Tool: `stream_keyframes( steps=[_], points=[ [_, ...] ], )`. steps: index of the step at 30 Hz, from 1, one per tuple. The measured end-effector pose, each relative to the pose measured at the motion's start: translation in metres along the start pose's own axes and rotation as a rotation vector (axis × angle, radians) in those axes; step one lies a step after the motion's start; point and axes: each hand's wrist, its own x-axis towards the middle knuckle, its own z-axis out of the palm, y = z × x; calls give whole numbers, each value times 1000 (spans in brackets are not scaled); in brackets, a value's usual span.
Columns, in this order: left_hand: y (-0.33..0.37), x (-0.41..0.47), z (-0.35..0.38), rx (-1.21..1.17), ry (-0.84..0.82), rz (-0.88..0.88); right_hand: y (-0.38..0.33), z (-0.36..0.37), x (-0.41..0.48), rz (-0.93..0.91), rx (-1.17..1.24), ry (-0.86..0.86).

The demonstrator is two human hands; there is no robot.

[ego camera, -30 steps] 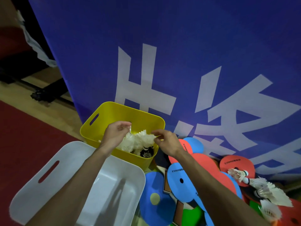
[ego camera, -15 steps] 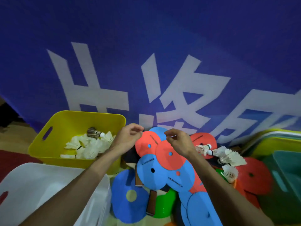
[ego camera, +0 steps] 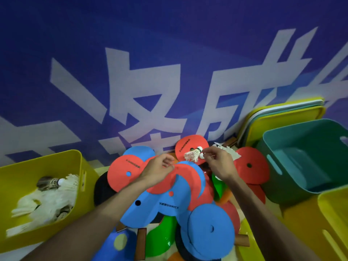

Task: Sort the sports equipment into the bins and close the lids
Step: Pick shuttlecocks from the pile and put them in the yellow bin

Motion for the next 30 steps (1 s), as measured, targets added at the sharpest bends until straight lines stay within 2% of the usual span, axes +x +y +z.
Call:
stream_keyframes(
  steps=[5, 13, 20, 27, 30],
  points=[
    [5, 33, 38, 44, -71, -28, 22, -12, 12, -10, 10, 89],
    [1, 92, 65, 317, -78, -11, 53, -28, 21, -6, -9, 226],
    [3, 127, 83, 438, -165, -115, 71, -28, 19, 31, -8, 225],
    [5, 120, 84, 372, -8, -105, 90, -25, 17, 82, -117, 216],
    [6, 110, 78, 293, 48, -80, 98, -21, 13, 154, -217, 137]
  ],
)
